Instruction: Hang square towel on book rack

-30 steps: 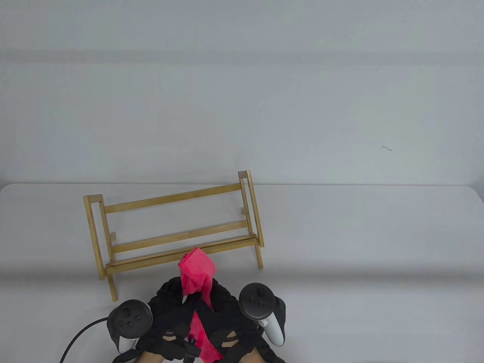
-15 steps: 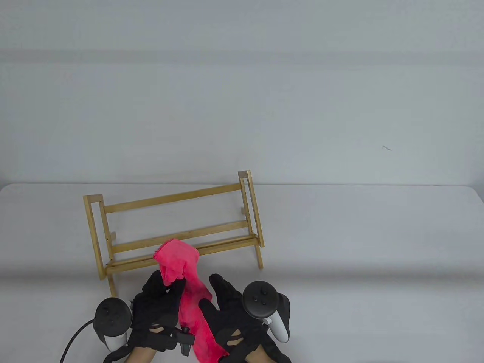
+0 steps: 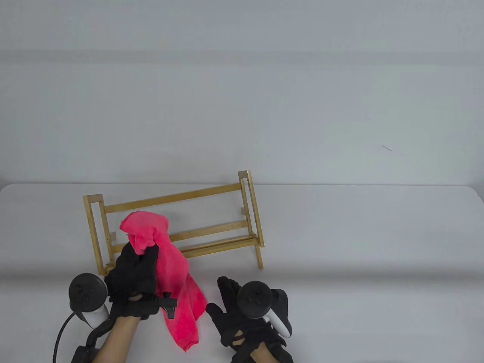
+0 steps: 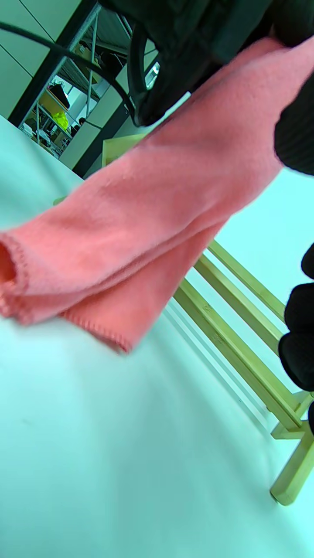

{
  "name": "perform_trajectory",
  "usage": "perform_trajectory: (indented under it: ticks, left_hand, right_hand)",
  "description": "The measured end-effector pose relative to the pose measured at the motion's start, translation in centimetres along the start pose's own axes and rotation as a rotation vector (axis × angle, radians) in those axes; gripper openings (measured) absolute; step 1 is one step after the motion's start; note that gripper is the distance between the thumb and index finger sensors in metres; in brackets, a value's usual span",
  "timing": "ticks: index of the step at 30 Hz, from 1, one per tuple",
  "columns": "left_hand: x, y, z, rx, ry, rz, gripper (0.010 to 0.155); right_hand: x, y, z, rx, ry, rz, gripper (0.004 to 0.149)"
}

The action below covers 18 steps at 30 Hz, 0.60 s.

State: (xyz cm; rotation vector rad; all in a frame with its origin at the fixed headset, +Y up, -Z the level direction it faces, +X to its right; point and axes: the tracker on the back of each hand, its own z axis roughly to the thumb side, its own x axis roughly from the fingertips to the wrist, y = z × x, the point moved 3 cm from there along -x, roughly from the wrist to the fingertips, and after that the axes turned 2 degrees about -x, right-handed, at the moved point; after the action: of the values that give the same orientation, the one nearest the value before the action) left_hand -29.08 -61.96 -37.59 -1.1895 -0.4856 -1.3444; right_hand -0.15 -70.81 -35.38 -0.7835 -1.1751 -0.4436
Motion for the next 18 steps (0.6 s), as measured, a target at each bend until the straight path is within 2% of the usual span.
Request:
perform_trajectory:
  ticks: [8,18]
  left_hand:
    - [-4.8,-1.1,-0.7,-0.019,-0.069,0.065,0.048]
    - [-10.3,-0.5,-2.1,-0.052,-0.112,0.100,0.048]
  right_hand:
    - [0.0,0.7,-0.7,0.044,-0.031,-0.021,0.077]
    - [0.0,1.5,-1.2,0.065,-0.053,-0.036,0.076]
